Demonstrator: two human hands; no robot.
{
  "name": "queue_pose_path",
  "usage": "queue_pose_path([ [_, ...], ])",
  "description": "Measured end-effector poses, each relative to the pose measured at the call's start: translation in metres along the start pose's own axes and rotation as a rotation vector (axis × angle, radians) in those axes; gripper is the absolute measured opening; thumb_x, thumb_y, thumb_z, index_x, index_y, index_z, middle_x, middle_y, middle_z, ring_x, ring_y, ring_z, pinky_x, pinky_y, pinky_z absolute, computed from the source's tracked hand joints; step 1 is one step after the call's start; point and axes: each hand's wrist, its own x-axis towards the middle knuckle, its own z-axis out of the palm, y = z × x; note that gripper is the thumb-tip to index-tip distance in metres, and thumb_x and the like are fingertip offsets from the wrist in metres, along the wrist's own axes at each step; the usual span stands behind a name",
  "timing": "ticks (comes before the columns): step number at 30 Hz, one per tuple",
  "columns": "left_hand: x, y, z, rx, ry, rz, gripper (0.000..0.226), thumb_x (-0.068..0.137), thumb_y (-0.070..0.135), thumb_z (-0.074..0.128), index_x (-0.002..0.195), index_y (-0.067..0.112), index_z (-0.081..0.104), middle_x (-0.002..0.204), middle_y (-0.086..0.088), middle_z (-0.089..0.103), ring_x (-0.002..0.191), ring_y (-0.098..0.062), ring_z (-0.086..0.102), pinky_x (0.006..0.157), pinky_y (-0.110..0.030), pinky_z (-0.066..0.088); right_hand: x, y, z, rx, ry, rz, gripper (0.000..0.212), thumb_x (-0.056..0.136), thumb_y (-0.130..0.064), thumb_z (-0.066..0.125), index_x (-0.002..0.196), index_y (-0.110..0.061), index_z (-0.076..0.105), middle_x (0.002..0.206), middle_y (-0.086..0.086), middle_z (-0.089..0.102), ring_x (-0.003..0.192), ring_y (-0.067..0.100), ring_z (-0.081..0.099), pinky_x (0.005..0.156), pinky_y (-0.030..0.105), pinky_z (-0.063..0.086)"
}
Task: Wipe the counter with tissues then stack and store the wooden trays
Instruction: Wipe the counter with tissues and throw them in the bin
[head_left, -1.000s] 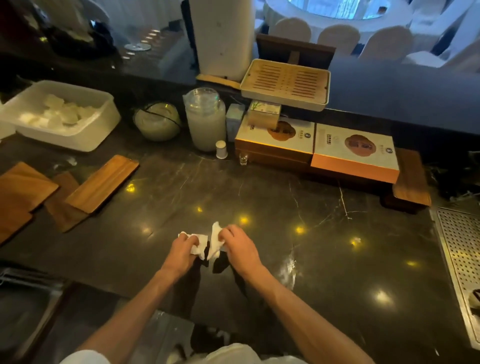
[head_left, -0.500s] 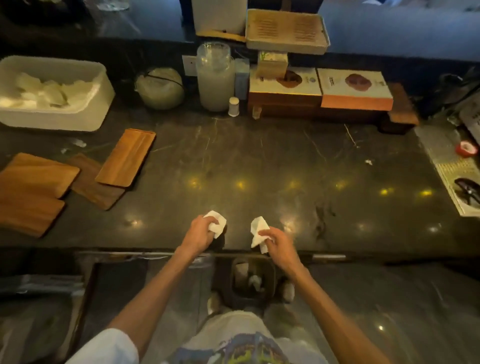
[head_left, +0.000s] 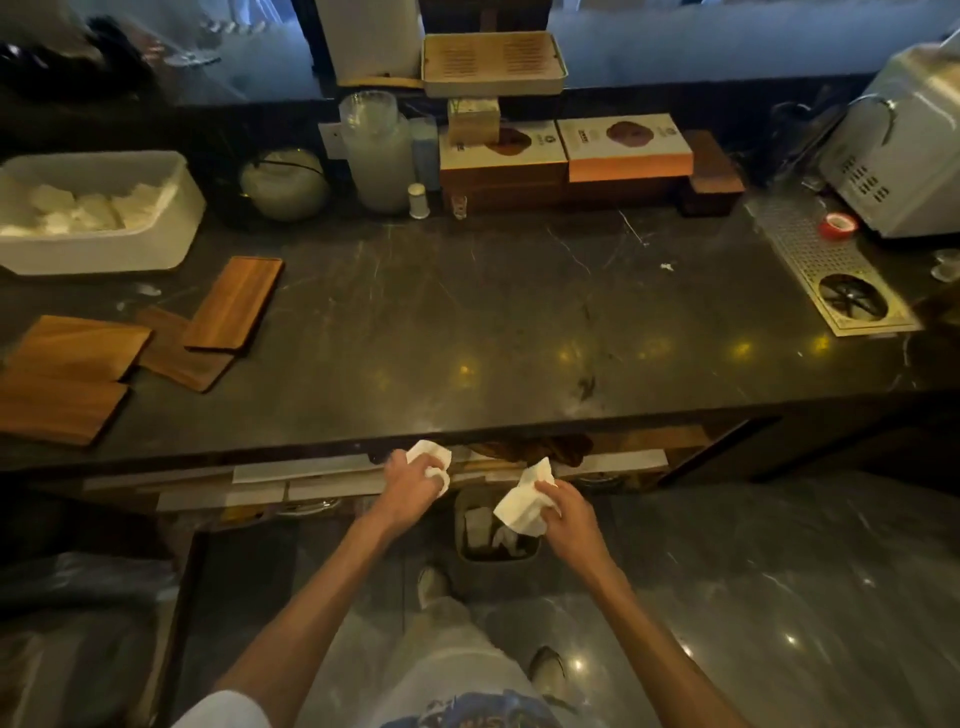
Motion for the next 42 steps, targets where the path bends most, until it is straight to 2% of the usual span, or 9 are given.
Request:
queue_pose_path([
  [3, -0.037, 0.004, 0.026, -0.013, -0.074, 0.033, 0.035, 0.097, 0.014, 0.039, 0.126, 0.018, 0.057, 0.127, -0.006, 0.028, 0.126, -0.028, 0.032, 0.114, -0.043, 0.028, -0.028, 0.027, -0.013, 0.032, 0.035, -0.025, 0.032, 0.096, -0.005, 0.055, 0.123, -0.019, 0.065, 0.132, -0.002, 0.055, 0.119, 0.010, 0.051, 0.073, -0.005, 0.041],
  [10, -0.082, 0.005, 0.060, -0.067, -0.190, 0.067, 0.037, 0.095, 0.000, 0.043, 0.128, 0.009, 0.058, 0.143, -0.010, 0.027, 0.135, -0.030, 0.034, 0.116, -0.038, 0.030, -0.083, 0.055, -0.026, 0.008, 0.153, 0.048, 0.027, 0.092, -0.007, 0.061, 0.115, -0.018, 0.070, 0.119, -0.001, 0.065, 0.102, 0.008, 0.059, 0.061, 0.000, 0.046],
  [14, -0.088, -0.006, 0.062, -0.060, -0.158, 0.166, 0.033, 0.093, 0.002, 0.049, 0.116, 0.019, 0.067, 0.141, -0.003, 0.040, 0.131, -0.017, 0.037, 0.112, -0.032, 0.030, -0.100, 0.059, -0.024, -0.043, 0.245, 0.115, 0.028, 0.092, -0.007, 0.062, 0.117, -0.013, 0.070, 0.121, 0.005, 0.067, 0.106, 0.016, 0.063, 0.085, 0.025, 0.055],
  [18, -0.086, -0.024, 0.055, -0.064, -0.098, 0.171, 0.035, 0.090, -0.003, 0.050, 0.108, 0.017, 0.072, 0.119, -0.001, 0.053, 0.115, -0.016, 0.050, 0.095, -0.021, 0.034, -0.115, 0.052, -0.015, -0.048, 0.245, 0.110, 0.030, 0.087, 0.000, 0.059, 0.103, -0.019, 0.076, 0.111, 0.000, 0.069, 0.101, 0.010, 0.062, 0.078, 0.011, 0.045],
  [24, -0.076, -0.059, 0.047, -0.070, -0.055, 0.158, 0.035, 0.086, -0.005, 0.051, 0.103, 0.019, 0.070, 0.113, 0.000, 0.050, 0.111, -0.019, 0.051, 0.093, -0.023, 0.040, -0.120, 0.039, 0.020, 0.030, 0.261, 0.098, 0.036, 0.085, 0.007, 0.062, 0.098, -0.023, 0.077, 0.112, -0.001, 0.068, 0.096, 0.005, 0.061, 0.071, -0.001, 0.044],
  [28, -0.049, -0.083, 0.061, -0.042, -0.064, 0.145, 0.021, 0.084, -0.002, 0.055, 0.097, 0.011, 0.064, 0.108, -0.003, 0.047, 0.106, -0.025, 0.051, 0.087, -0.044, 0.055, -0.098, 0.044, 0.042, 0.082, 0.256, 0.072, 0.043, 0.082, 0.015, 0.053, 0.100, -0.015, 0.078, 0.110, 0.000, 0.069, 0.102, 0.014, 0.065, 0.082, 0.009, 0.050],
  [34, 0.054, -0.148, 0.137, 0.040, -0.063, 0.074, 0.008, 0.082, 0.000, 0.058, 0.084, 0.007, 0.062, 0.103, -0.016, 0.057, 0.099, -0.032, 0.056, 0.077, -0.029, 0.042, -0.024, 0.135, 0.107, 0.090, 0.282, 0.137, 0.052, 0.087, 0.015, 0.048, 0.108, -0.025, 0.073, 0.117, 0.004, 0.069, 0.100, 0.012, 0.066, 0.083, 0.012, 0.050],
  [38, 0.124, -0.211, 0.222, 0.095, -0.145, 0.025, 0.025, 0.084, 0.002, 0.059, 0.109, 0.006, 0.060, 0.128, -0.021, 0.045, 0.120, -0.035, 0.044, 0.097, -0.032, 0.039, 0.036, 0.224, 0.154, 0.122, 0.196, 0.149, 0.037, 0.093, 0.004, 0.053, 0.121, -0.014, 0.069, 0.136, 0.005, 0.059, 0.121, 0.015, 0.058, 0.104, 0.031, 0.047],
  [42, 0.179, -0.270, 0.297, 0.154, -0.294, 0.061, 0.049, 0.082, -0.007, 0.052, 0.128, 0.010, 0.051, 0.138, -0.018, 0.030, 0.128, -0.034, 0.032, 0.101, -0.021, 0.026, 0.085, 0.308, 0.192, 0.072, 0.257, 0.022, 0.030, 0.090, 0.003, 0.061, 0.108, -0.018, 0.073, 0.116, 0.000, 0.067, 0.106, -0.002, 0.062, 0.092, 0.009, 0.046],
])
